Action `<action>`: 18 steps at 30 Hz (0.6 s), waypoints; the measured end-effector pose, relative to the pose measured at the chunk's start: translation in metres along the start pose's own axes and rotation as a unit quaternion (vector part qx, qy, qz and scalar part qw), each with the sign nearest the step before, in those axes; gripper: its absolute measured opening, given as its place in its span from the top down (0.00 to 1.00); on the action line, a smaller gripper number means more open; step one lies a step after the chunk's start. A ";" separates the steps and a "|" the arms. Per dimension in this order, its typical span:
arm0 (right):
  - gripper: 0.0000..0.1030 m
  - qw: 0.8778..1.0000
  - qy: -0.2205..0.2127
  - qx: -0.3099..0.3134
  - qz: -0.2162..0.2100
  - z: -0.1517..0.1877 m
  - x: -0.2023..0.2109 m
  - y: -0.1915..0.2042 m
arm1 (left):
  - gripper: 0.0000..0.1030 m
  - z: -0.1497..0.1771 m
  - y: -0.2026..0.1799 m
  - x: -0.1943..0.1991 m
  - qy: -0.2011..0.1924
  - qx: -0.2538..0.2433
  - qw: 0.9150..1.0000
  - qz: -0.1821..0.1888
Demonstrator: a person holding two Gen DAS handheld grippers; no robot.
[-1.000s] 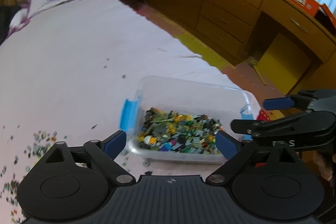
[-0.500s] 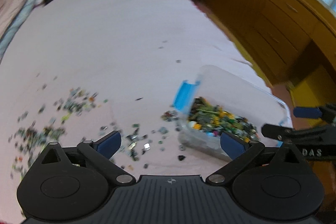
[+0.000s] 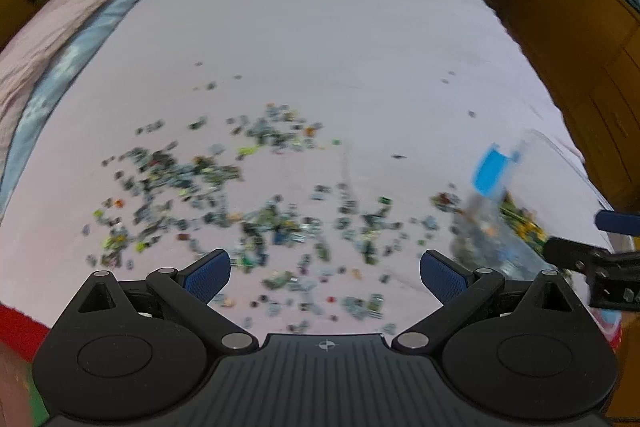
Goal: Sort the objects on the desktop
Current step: 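Move both open tools back over the scattered bricks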
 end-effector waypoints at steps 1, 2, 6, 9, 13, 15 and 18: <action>0.12 1.000 -0.002 0.008 0.000 -0.002 -0.001 0.008 | 0.01 -0.001 0.010 -0.001 -0.002 0.007 1.000 -0.002; 0.12 1.000 -0.004 0.016 0.000 -0.005 -0.002 0.017 | 0.01 -0.003 0.019 -0.003 -0.002 0.007 1.000 -0.002; 0.12 1.000 0.005 0.020 0.013 -0.012 -0.012 0.054 | 0.01 -0.010 0.057 -0.012 0.000 -0.001 1.000 0.005; 0.12 0.999 0.017 0.002 0.032 -0.016 -0.024 0.084 | 0.01 -0.017 0.090 -0.021 0.009 -0.019 1.000 0.022; 0.12 0.998 0.026 -0.033 0.042 -0.022 -0.047 0.134 | 0.01 -0.021 0.141 -0.035 0.017 -0.056 0.998 0.020; 0.14 0.997 0.027 -0.049 0.046 -0.027 -0.061 0.159 | 0.01 -0.020 0.168 -0.043 0.023 -0.054 0.998 0.009; 0.15 0.997 0.021 -0.038 0.060 -0.038 -0.074 0.195 | 0.01 -0.018 0.204 -0.058 0.035 -0.028 0.999 0.003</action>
Point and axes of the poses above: each gripper's, at about its wrist camera, not at the fingertips, and x roughly against the way its jaws point, y to its left, z to its underside, the point moved 4 cm from there along -x, roughly the way its jaws point
